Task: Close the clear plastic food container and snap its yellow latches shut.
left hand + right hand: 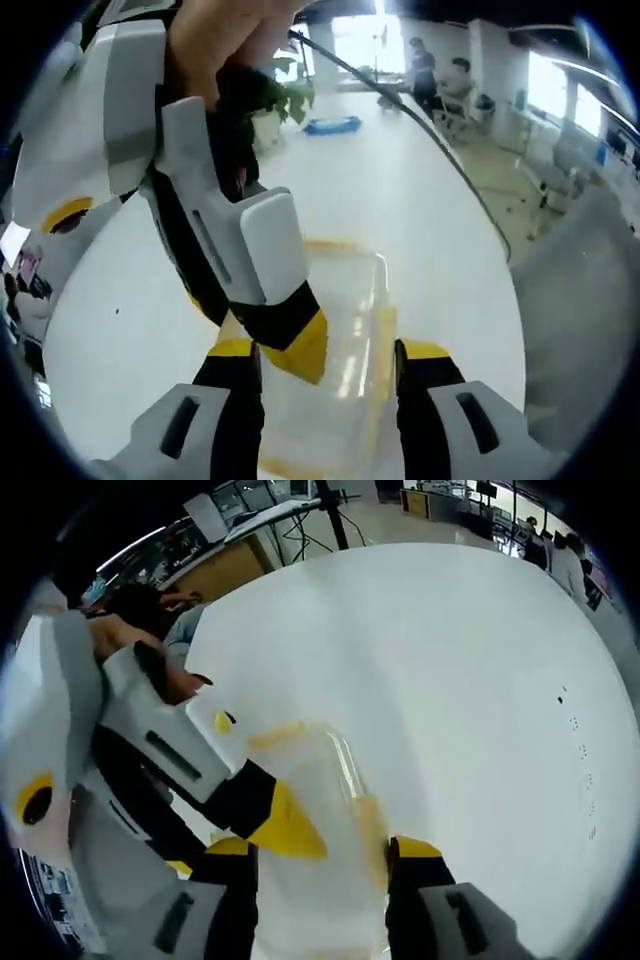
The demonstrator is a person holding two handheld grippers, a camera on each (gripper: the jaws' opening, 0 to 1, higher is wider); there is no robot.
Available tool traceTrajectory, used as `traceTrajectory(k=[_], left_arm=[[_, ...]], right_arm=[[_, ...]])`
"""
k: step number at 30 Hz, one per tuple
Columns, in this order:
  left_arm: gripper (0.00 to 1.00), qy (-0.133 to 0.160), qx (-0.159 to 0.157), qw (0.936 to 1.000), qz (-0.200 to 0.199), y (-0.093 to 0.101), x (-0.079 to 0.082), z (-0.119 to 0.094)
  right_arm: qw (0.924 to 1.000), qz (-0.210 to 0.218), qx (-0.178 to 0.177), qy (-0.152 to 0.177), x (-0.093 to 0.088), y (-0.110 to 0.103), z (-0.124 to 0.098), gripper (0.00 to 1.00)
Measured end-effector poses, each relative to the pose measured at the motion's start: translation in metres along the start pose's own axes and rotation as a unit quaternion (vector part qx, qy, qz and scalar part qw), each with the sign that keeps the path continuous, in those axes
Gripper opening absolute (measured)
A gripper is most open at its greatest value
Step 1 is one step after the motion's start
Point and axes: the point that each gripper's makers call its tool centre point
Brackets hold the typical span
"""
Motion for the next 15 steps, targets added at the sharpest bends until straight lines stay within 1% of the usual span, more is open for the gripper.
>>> traceTrajectory(k=[3, 9, 15], left_arm=[[0.50, -0.007, 0.007, 0.9999, 0.011, 0.0004, 0.0004, 0.0027], [0.50, -0.002, 0.008, 0.9999, 0.007, -0.0010, -0.0002, 0.0012], [0.50, -0.001, 0.008, 1.0000, 0.003, -0.0011, -0.0004, 0.0010]], right_arm=[[1.0000, 0.000, 0.004, -0.004, -0.0002, 0.0000, 0.0003, 0.49], [0.9997, 0.000, 0.026, -0.001, -0.0005, 0.0001, 0.0018, 0.49], [0.9995, -0.005, 0.032, -0.007, -0.0007, -0.0010, 0.0024, 0.49]])
Point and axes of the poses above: the point that each gripper's makers call its tool centre point, and the gripper's own axes: z roughly forward along the fingers, y roughly to its right, x roughly out of its top, and after that the axes turned 11 degrees about -x, right-handed
